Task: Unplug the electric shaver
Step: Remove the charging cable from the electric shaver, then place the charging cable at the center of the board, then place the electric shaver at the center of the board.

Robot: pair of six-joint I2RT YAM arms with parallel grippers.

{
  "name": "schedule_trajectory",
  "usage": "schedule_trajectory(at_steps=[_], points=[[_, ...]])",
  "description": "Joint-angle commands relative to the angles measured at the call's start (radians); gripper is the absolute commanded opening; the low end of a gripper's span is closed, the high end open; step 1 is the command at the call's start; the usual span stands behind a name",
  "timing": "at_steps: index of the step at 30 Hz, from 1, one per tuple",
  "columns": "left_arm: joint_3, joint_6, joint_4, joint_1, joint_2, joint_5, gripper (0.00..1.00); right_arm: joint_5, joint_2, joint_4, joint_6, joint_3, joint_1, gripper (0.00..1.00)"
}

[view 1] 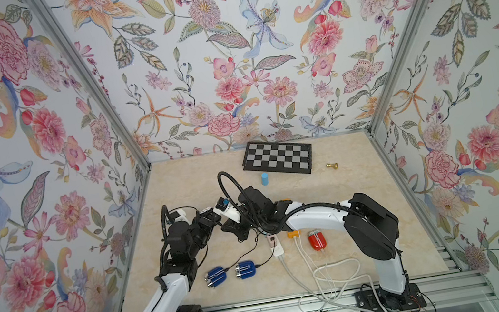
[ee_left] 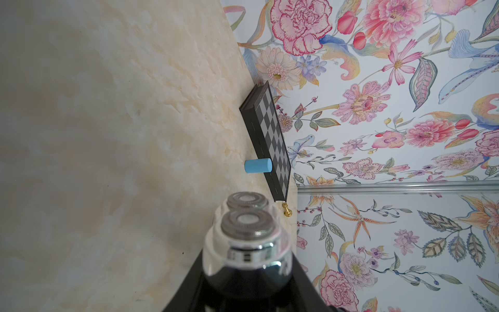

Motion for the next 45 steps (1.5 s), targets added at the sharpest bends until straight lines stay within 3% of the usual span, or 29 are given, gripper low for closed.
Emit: schedule_trajectory(at_steps=[1, 6, 11, 18, 26, 33, 36, 39, 42, 45], points=[[0.004, 0.021, 0.068, 0.046, 0.001, -0.106, 0.0, -0.047, -0.032, -0.065, -0.012, -0.034, 0.002, 0.0], [0.001, 0.015, 0.068, 0.046, -0.015, -0.109, 0.0, -0.059, 0.058, -0.084, 0.067, 0.044, -0.099, 0.0], [-0.004, 0.014, 0.088, 0.046, 0.005, -0.093, 0.0, -0.047, 0.061, -0.091, -0.019, 0.072, -0.056, 0.0], [-0.019, 0.066, 0.118, 0.064, 0.079, -0.052, 0.0, 0.051, 0.133, -0.165, 0.003, 0.152, -0.05, 0.0], [-0.009, 0.159, 0.266, 0.103, 0.272, 0.042, 0.0, 0.149, 0.263, -0.275, -0.016, 0.29, -0.028, 0.0], [0.041, 0.227, 0.322, 0.118, 0.428, 0.096, 0.0, 0.249, 0.312, -0.329, -0.043, 0.344, -0.006, 0.09], [0.054, 0.258, 0.323, 0.128, 0.469, 0.109, 0.0, 0.273, 0.314, -0.349, -0.04, 0.355, -0.006, 0.22], [0.058, 0.256, 0.391, 0.134, 0.532, 0.152, 0.0, 0.282, 0.306, -0.37, -0.041, 0.368, -0.004, 0.43], [0.054, 0.241, 0.458, 0.137, 0.612, 0.189, 0.0, 0.307, 0.291, -0.381, -0.035, 0.375, -0.005, 0.56], [0.041, 0.228, 0.519, 0.139, 0.658, 0.205, 0.0, 0.336, 0.275, -0.4, -0.028, 0.386, -0.004, 0.61]])
